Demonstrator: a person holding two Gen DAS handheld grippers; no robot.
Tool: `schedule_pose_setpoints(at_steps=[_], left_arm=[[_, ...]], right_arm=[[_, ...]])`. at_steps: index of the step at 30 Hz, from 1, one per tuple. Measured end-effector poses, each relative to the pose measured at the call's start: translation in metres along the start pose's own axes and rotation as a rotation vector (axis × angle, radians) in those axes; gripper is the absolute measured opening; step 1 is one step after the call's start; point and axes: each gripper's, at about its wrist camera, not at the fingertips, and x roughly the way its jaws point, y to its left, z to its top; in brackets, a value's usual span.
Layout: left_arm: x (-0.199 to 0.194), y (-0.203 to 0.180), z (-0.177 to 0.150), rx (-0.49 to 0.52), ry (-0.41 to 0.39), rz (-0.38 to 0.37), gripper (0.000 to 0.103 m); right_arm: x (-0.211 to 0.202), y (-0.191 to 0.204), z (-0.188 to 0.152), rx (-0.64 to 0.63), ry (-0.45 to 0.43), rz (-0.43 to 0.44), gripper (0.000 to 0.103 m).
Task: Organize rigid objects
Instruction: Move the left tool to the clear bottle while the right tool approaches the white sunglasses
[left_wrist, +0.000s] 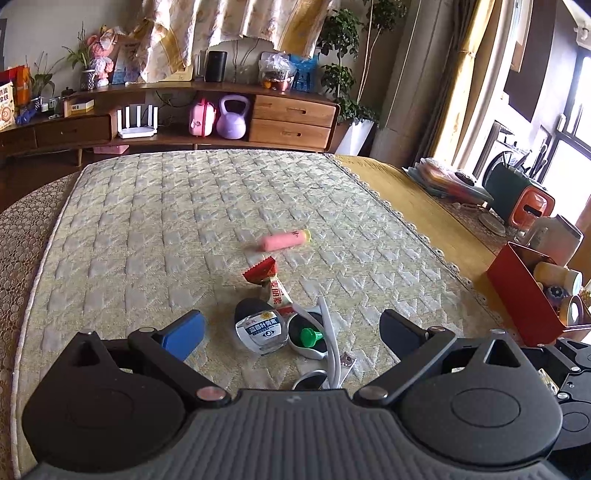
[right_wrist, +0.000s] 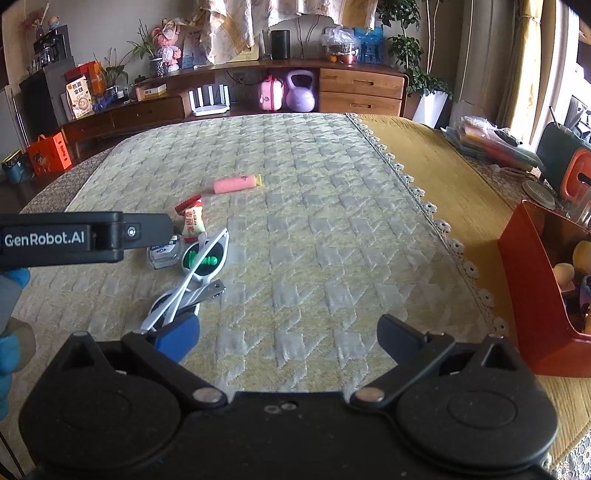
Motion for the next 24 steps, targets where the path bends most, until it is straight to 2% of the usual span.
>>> schedule_pose_setpoints(at_steps=[7, 18, 24], left_arm=[[0.011, 0.006, -0.001, 0.004, 0.004, -0.008, 0.102], [0.036, 0.016, -0.003, 0.040, 0.017, 0.047, 0.100], [0.045, 0.019, -0.005, 0.044, 0.028, 0.066, 0.088]], right_arm=[[0.008, 0.004, 0.002, -0.018, 0.000, 0.001, 0.103], [0.024, 0.011, 0.001, -0.023, 0.022, 0.022, 0.101], [0.030, 0.013, 0.000, -0.022, 0.027, 0.026, 0.099]])
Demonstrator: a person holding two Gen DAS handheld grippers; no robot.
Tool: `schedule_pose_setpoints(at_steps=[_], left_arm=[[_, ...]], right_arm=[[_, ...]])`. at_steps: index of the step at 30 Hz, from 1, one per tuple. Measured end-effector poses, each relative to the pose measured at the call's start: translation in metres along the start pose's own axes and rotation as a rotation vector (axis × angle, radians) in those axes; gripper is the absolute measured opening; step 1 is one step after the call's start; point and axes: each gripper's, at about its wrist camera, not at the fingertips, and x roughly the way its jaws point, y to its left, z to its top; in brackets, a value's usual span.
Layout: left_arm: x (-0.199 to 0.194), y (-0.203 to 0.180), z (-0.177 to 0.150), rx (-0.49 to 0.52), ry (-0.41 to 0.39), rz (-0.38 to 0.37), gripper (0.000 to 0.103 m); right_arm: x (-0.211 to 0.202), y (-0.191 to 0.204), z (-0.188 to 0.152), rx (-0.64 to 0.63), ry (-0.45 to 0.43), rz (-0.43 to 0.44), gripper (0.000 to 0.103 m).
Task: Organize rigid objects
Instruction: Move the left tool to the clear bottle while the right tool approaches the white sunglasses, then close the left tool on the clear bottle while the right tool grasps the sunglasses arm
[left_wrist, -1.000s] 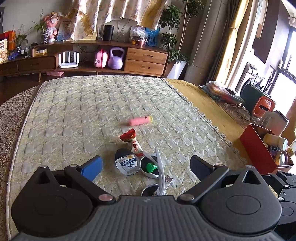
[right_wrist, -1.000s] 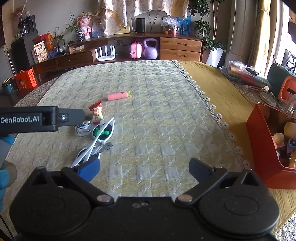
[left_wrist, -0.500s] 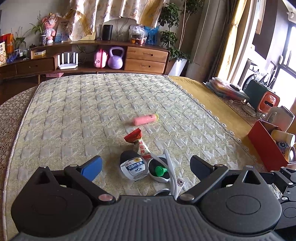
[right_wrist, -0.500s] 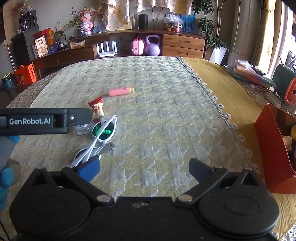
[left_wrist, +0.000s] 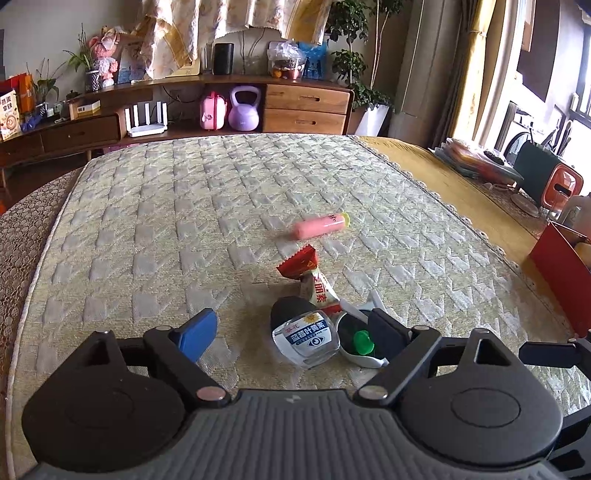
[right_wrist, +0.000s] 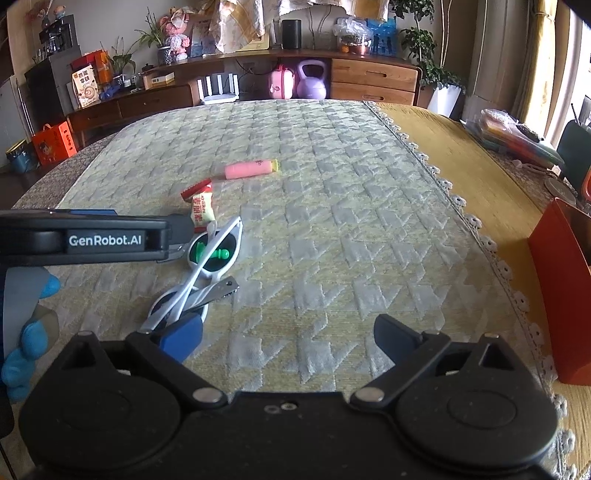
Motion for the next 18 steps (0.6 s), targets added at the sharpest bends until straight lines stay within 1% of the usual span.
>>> schedule_pose_setpoints(at_steps=[2, 4, 6, 8, 10, 12, 14, 16, 18], left_arm=[[0.002, 0.001, -0.001, 0.000, -0.001, 0.009, 0.087], [0.005, 0.001, -0.002, 0.004, 0.005, 0.011, 0.076], [0.008, 0.002, -0.002, 0.005, 0.012, 0.015, 0.072], [0.010, 0.002, -0.004, 0.006, 0.017, 0.015, 0.071], [0.012, 0.001, -0.005, 0.012, 0.018, 0.010, 0.067], [0.013, -0.001, -0.006, 0.023, 0.017, 0.013, 0.067], [0.014, -0.002, -0.006, 0.031, 0.016, 0.012, 0.064], [0.017, -0.002, -0.006, 0.032, 0.020, 0.004, 0.060], [0.018, -0.003, -0.005, 0.032, 0.020, 0.003, 0.058]], right_arm=[[0.000, 0.002, -0.001, -0.006, -0.003, -0.001, 0.099], [0.001, 0.004, -0.001, -0.017, -0.001, 0.001, 0.099], [0.002, 0.006, -0.002, -0.023, 0.000, 0.000, 0.099], [0.002, 0.008, -0.001, -0.028, -0.002, -0.003, 0.099], [0.003, 0.009, 0.000, -0.030, -0.005, -0.009, 0.098], [0.004, 0.010, 0.001, -0.027, -0.006, -0.007, 0.098], [0.004, 0.011, 0.002, -0.026, -0.010, -0.004, 0.097], [0.003, 0.011, 0.005, -0.025, -0.015, -0.005, 0.096], [0.003, 0.013, 0.008, -0.022, -0.018, -0.002, 0.095]])
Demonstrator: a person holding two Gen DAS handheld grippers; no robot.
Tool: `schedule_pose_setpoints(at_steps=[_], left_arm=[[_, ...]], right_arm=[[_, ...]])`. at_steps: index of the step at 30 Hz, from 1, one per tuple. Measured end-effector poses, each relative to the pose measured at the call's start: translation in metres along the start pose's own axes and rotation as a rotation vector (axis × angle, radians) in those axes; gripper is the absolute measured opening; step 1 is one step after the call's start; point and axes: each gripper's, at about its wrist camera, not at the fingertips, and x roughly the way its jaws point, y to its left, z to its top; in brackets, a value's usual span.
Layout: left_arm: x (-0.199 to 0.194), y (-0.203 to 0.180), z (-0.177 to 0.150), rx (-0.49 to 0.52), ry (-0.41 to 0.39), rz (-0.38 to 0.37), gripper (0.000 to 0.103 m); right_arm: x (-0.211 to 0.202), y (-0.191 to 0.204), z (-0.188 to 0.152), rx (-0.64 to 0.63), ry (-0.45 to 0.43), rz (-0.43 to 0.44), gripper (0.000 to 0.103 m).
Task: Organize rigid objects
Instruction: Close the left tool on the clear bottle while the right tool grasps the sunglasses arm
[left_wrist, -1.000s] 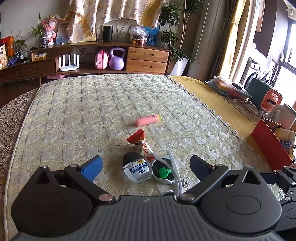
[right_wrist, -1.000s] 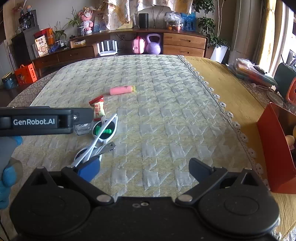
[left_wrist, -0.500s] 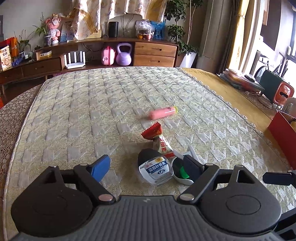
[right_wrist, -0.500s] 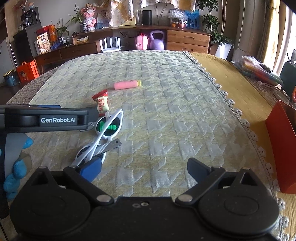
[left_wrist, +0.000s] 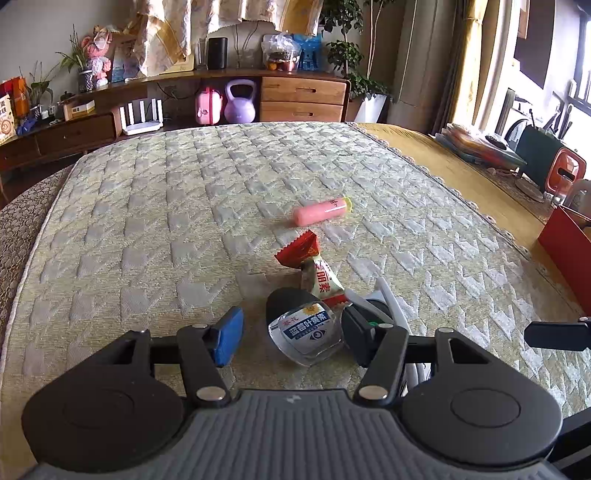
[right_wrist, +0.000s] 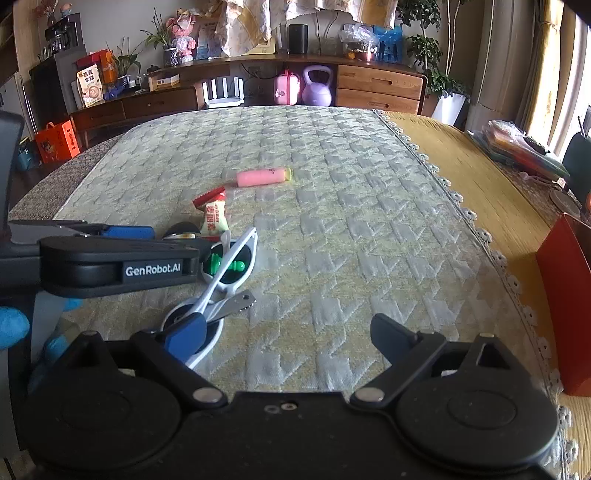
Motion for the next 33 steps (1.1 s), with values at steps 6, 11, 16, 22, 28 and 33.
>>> schedule_pose_setpoints(at_steps=[6, 11, 16, 22, 28, 33], left_arm=[[0.003, 0.003, 0.002, -0.013, -0.003, -0.004, 0.046], [0.003, 0.004, 0.003, -0.015, -0.005, -0.007, 0.045], [0.003, 0.004, 0.003, -0.021, -0.006, -0.011, 0.045], [0.001, 0.007, 0.003, -0.027, -0.017, -0.005, 0.045], [0.000, 0.016, 0.002, -0.040, -0.018, 0.002, 0.045], [0.000, 0.018, 0.002, -0.047, -0.018, 0.004, 0.045]], right_arm=[[0.004, 0.008, 0.006, -0.011, 0.002, 0.010, 0.091], [0.008, 0.012, 0.009, -0.007, 0.006, 0.020, 0.090], [0.011, 0.016, 0.011, -0.014, 0.013, 0.023, 0.089], [0.020, 0.018, 0.011, -0.017, 0.034, 0.015, 0.083], [0.022, 0.020, 0.010, -0.027, 0.032, 0.048, 0.045], [0.016, 0.017, 0.012, -0.014, 0.025, 0.064, 0.007]])
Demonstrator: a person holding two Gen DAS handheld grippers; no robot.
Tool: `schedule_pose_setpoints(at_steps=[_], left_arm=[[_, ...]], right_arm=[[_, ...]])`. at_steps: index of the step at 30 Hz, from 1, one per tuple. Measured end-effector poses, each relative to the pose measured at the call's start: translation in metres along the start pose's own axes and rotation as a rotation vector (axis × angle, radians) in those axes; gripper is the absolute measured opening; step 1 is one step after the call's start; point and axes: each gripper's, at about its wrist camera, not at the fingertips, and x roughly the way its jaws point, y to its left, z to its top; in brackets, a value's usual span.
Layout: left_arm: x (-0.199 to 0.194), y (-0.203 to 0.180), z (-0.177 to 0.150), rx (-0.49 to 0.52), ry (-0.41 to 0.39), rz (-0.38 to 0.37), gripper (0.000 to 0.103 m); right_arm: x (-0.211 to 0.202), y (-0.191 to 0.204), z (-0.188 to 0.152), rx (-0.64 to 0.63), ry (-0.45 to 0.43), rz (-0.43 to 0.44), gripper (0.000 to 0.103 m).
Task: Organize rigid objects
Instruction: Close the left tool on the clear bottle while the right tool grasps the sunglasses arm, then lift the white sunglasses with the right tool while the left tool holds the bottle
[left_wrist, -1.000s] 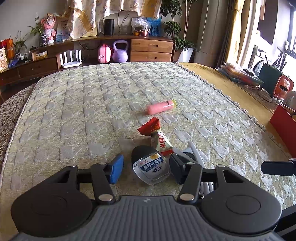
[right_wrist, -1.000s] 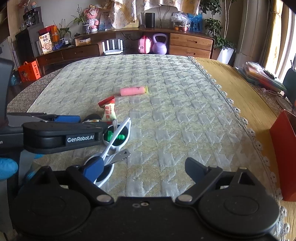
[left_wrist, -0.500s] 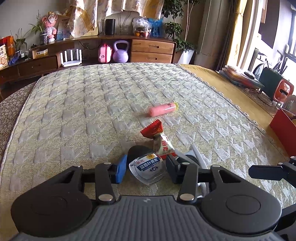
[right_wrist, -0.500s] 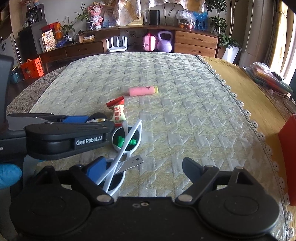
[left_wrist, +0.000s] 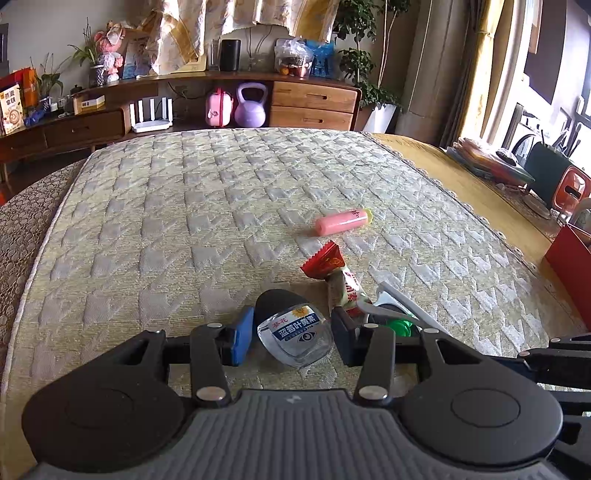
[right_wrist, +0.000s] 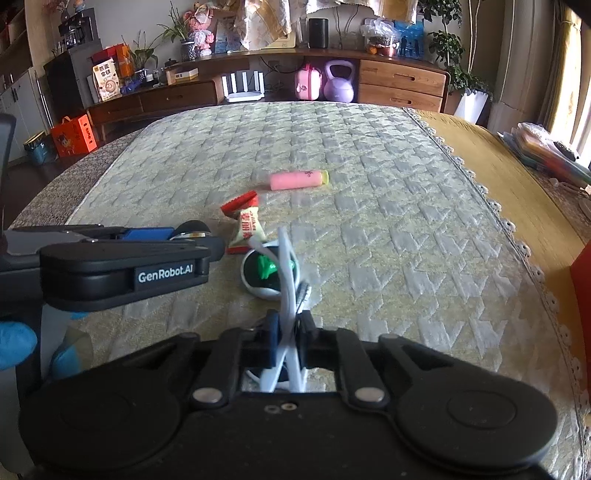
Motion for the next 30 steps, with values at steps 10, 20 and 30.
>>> schedule_pose_setpoints(at_steps=[10, 20, 30], left_arm=[[-0.005, -0.006, -0.002, 0.003, 0.007, 0.006, 0.045], [-0.015, -0.028, -0.002, 0.030, 0.007, -0.001, 0.045], [-0.018, -0.046, 0.000, 0.055, 0.009, -0.013, 0.045]], right_arm=[[-0.024, -0.036, -0.008, 0.052, -0.040, -0.038, 0.007], [-0.044, -0.083, -0.016, 0.047, -0.093, -0.236, 0.007], [-0.046, -0.070, -0.032, -0.153, -0.094, -0.163, 0.045]])
